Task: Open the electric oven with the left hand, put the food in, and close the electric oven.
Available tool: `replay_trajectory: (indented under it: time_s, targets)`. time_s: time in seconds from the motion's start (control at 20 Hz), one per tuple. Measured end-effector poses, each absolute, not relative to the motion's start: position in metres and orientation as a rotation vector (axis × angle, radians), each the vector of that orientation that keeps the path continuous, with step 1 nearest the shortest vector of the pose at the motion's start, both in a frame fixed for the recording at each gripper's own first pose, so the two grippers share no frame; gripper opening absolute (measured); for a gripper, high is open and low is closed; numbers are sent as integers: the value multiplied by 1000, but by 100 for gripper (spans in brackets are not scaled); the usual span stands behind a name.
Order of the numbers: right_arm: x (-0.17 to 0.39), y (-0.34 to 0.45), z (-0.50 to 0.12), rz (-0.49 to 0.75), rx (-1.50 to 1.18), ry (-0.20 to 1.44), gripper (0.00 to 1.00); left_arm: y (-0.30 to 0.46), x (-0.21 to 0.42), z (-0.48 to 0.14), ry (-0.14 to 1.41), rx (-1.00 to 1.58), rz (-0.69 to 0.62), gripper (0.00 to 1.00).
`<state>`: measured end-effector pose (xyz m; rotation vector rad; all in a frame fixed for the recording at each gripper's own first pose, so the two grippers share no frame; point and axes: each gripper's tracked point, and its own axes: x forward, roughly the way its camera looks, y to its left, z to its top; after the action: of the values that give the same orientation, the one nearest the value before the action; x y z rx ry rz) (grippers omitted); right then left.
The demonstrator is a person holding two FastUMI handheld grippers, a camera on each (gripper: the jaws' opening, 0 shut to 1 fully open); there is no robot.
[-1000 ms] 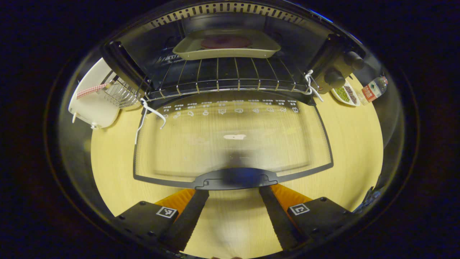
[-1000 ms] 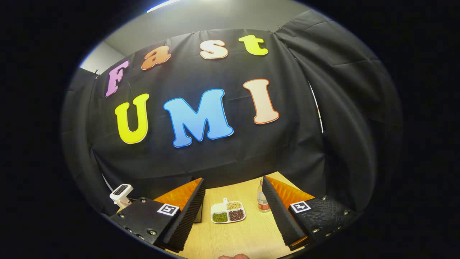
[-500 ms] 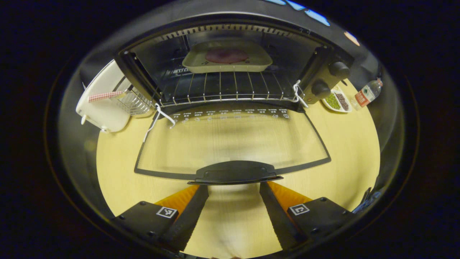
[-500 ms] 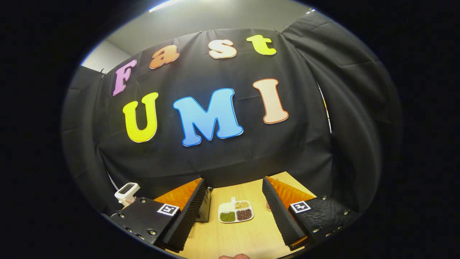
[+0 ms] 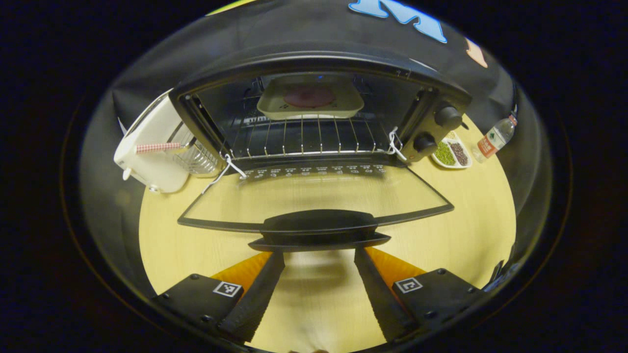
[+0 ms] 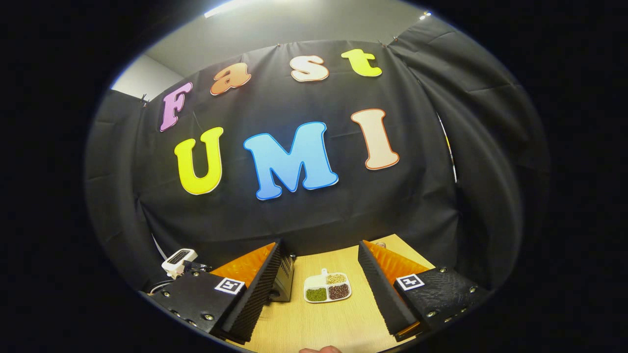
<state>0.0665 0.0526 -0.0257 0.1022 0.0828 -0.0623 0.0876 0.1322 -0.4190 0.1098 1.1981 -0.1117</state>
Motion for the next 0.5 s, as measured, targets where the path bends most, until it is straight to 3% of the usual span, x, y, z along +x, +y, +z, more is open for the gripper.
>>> replay_trajectory:
  time_s: [0.5]
  targets:
    - [64,45,-27,-85,89,84,96,128,108,-404,1097,95,-112,100]
